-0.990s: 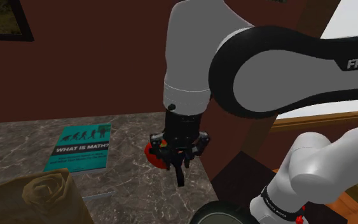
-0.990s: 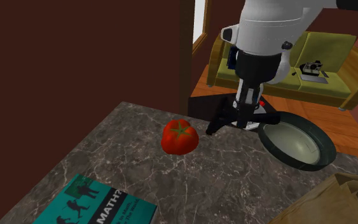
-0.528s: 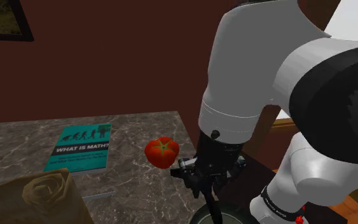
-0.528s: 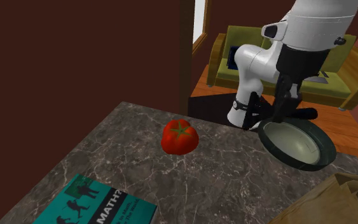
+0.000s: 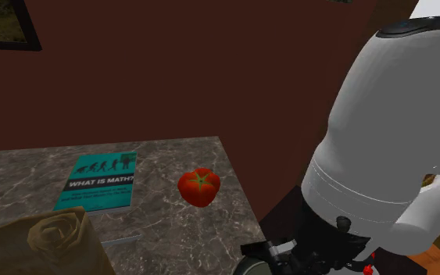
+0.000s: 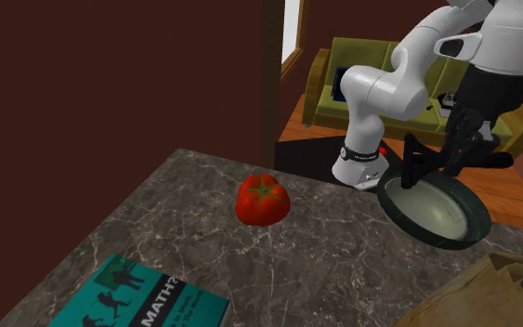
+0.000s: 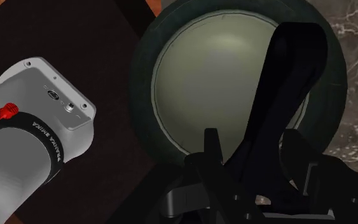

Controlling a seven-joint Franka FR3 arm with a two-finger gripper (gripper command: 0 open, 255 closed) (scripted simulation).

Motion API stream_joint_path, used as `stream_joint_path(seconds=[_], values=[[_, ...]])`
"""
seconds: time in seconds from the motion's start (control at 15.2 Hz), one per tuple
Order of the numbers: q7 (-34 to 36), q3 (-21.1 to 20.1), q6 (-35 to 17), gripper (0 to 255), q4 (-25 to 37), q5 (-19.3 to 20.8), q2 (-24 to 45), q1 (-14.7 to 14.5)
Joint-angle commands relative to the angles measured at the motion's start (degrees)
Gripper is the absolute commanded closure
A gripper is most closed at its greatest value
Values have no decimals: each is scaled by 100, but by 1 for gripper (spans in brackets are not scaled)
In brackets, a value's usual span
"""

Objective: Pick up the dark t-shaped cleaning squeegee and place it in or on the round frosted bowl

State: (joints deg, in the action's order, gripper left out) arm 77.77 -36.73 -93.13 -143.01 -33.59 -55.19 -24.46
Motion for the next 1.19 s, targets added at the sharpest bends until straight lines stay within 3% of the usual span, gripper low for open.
stream_joint_path(seconds=[0.0,0.73,1.12], values=[[31,-97,-103,255,-126,-95,-37,-48],[-96,-564,-865,255,-848,-516,-9,-155],[-102,-589,-903,255,-878,-537,-2,-159]])
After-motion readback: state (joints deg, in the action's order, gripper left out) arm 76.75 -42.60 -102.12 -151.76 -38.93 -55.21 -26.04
